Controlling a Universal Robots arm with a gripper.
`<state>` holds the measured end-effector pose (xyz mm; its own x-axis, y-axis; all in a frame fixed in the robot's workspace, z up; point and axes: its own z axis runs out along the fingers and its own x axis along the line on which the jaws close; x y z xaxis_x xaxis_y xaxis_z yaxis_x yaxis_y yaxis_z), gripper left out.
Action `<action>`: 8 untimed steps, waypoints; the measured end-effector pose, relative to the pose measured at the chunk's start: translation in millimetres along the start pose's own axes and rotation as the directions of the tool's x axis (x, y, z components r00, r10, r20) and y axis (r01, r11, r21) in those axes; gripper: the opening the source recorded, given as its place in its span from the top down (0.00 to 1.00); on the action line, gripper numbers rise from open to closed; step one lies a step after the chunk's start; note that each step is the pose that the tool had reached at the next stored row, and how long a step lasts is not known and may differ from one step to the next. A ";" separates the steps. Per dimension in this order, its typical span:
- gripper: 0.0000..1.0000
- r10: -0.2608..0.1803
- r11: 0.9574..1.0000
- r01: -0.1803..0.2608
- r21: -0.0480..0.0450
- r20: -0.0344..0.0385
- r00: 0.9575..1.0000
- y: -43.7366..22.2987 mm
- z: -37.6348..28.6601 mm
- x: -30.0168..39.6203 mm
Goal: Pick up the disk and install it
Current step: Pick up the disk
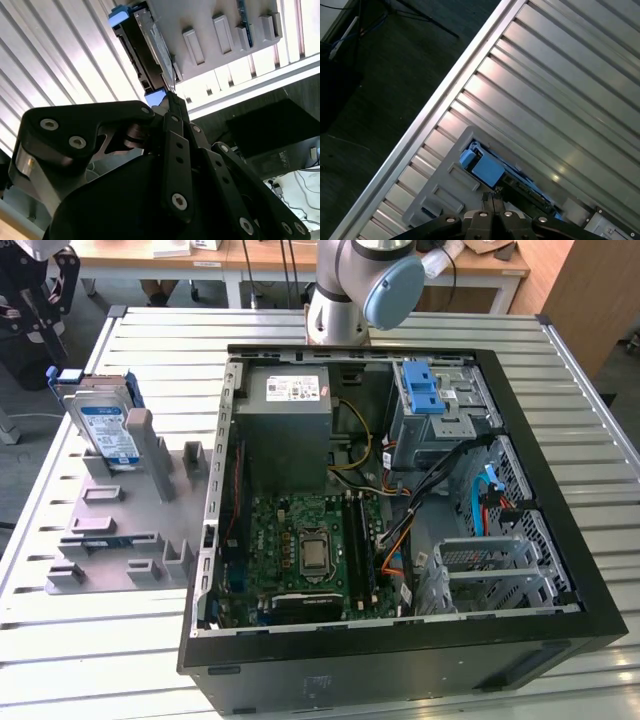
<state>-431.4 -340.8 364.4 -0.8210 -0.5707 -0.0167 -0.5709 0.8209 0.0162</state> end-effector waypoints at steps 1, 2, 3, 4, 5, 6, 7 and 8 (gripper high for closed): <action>0.89 -0.006 1.000 0.006 0.000 0.001 1.000 0.0 0.0 0.0; 0.89 -0.011 1.000 0.011 0.001 0.001 1.000 0.0 0.0 0.0; 0.89 -0.017 1.000 0.017 0.001 0.001 1.000 0.0 0.0 0.0; 0.89 -0.022 1.000 0.022 0.001 0.002 1.000 0.0 0.0 0.0; 0.89 -0.028 1.000 0.028 0.002 0.002 1.000 0.0 0.0 0.0; 0.89 -0.033 0.999 0.033 0.002 0.003 0.999 0.0 0.0 0.0; 0.89 -0.039 0.999 0.039 0.002 0.003 0.999 0.0 0.0 0.0; 0.89 -0.045 0.999 0.045 0.003 0.004 0.999 0.0 0.1 0.0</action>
<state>-431.4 -340.8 364.3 -0.7947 -0.6067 -0.0212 -0.6070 0.7946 0.0129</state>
